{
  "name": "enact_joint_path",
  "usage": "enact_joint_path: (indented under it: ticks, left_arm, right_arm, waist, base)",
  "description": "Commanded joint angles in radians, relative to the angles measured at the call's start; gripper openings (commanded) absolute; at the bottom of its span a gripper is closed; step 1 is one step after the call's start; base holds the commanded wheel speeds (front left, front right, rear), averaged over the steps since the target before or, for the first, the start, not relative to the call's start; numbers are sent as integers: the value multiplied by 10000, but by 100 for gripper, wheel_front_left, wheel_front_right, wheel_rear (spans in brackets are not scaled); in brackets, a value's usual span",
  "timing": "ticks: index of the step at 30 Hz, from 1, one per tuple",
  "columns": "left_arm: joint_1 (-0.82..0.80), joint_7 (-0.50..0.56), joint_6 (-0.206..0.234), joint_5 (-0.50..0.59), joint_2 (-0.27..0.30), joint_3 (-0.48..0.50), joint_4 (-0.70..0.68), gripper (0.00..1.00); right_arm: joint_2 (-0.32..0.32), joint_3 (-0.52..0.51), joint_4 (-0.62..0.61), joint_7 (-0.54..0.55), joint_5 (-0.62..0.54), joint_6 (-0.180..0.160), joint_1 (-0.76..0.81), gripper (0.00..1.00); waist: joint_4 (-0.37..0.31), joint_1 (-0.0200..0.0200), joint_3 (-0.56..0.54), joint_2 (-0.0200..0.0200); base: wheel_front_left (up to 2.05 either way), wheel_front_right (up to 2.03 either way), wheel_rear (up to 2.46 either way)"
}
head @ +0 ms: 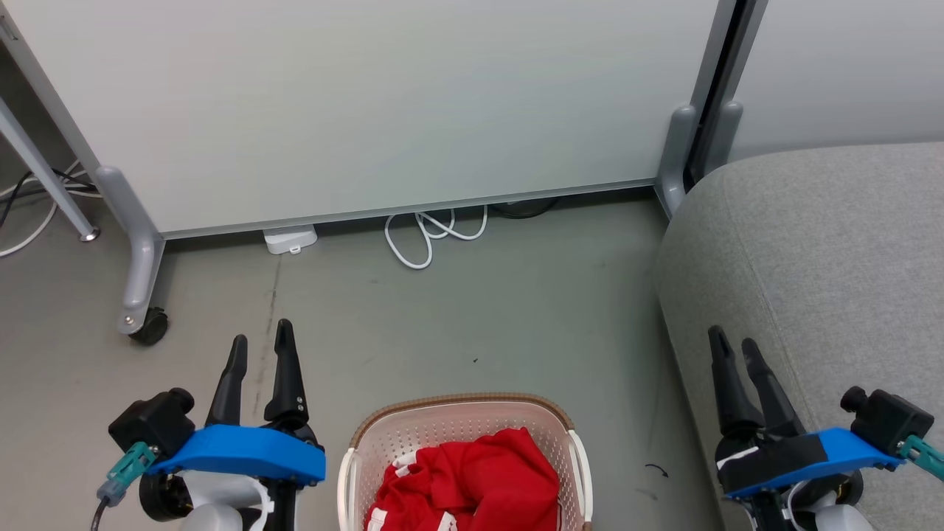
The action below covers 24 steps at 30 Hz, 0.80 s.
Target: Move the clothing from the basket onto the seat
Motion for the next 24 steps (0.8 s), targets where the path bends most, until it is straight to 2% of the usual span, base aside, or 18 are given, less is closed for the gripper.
enact_joint_path:
  ticks: [1, 24]
  left_arm:
    - [-283, -107, 72, 364, 63, -91, -94, 100]
    - [-378, -676, 269, 2710, 114, -573, -146, 100]
  right_arm:
    - [-69, 69, -101, -113, -366, 27, -251, 100]
    - [-79, 443, -101, -679, -2699, 30, -340, 100]
  waist:
    - [1, -1, 6, -1]
    - [25, -1, 96, -1]
  base:
    - [0, 0, 0]
    - [0, 0, 0]
